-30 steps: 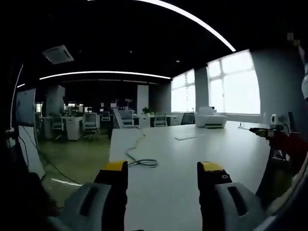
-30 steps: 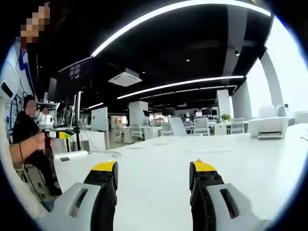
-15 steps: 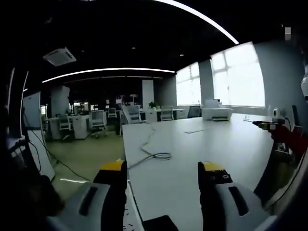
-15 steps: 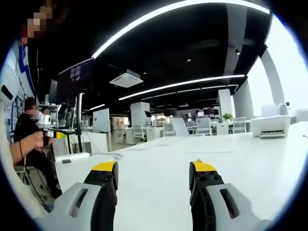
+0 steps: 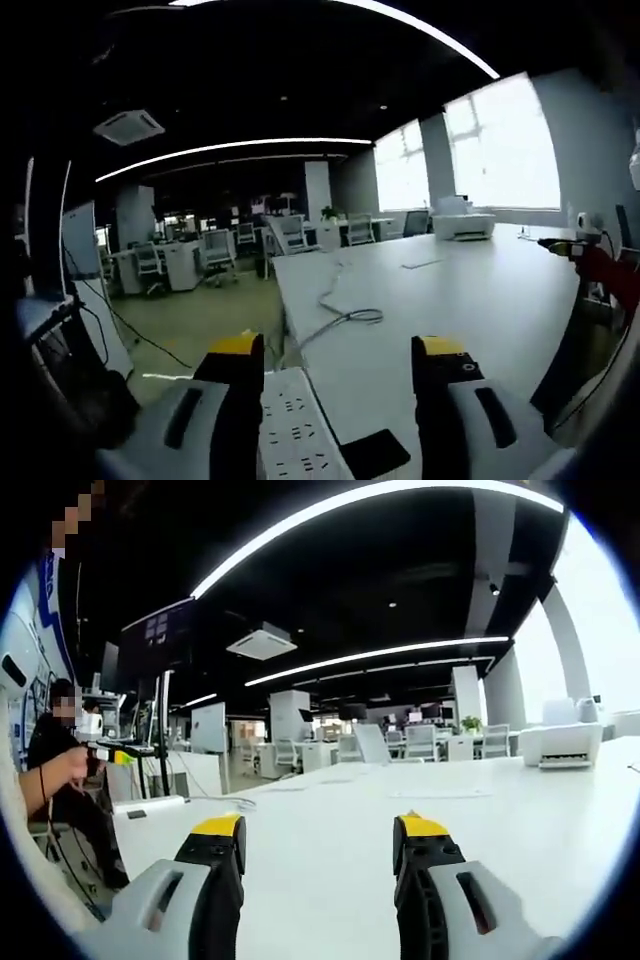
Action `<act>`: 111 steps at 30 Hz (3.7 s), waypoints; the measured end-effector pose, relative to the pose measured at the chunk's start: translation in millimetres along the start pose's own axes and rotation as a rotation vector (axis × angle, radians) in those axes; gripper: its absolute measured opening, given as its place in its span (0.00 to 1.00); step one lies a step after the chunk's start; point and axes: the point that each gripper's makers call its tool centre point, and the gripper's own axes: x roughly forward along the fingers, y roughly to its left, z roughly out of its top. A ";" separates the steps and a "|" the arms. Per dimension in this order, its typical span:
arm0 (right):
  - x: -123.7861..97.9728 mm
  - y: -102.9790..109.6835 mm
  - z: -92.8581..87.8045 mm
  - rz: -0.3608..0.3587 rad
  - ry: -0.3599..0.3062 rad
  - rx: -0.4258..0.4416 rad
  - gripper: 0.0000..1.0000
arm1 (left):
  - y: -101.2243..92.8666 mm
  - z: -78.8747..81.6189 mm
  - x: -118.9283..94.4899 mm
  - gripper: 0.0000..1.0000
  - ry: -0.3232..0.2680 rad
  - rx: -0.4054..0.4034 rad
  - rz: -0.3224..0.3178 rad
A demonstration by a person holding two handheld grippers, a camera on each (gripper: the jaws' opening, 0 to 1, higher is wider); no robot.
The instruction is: Pick up the power strip scattered on the table, fix it on the side mounting bracket of the table, and press the switch
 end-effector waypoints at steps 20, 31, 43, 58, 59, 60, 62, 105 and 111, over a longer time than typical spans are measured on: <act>3.5 8.5 -1.4 0.024 0.004 -0.005 0.55 | 30.4 -14.1 -31.9 0.64 0.048 0.004 0.087; 6.6 15.7 -0.8 0.042 0.014 -0.016 0.55 | 50.5 -33.8 -46.4 0.63 0.120 -0.002 0.131; 8.5 23.9 -0.7 0.048 0.034 -0.036 0.55 | 49.3 -43.1 -49.7 0.62 0.192 0.041 0.074; 9.0 32.9 -5.3 0.068 0.054 -0.043 0.54 | 43.7 -70.0 -48.3 0.57 0.372 0.032 -0.052; 9.0 33.3 -5.8 0.069 0.057 -0.045 0.54 | 43.4 -70.8 -48.4 0.56 0.378 0.031 -0.060; 9.0 33.5 -6.4 0.069 0.059 -0.045 0.54 | 42.5 -72.2 -48.8 0.56 0.388 0.037 -0.075; 8.7 33.7 -6.6 0.069 0.060 -0.045 0.54 | 38.1 -76.4 -49.5 0.56 0.417 0.033 -0.113; 5.1 30.6 -16.1 0.056 0.074 -0.030 0.53 | 20.9 -131.3 -36.8 0.50 0.701 0.133 -0.338; 5.0 29.1 -16.7 0.054 0.072 -0.023 0.53 | 20.3 -133.6 -33.2 0.50 0.726 0.129 -0.372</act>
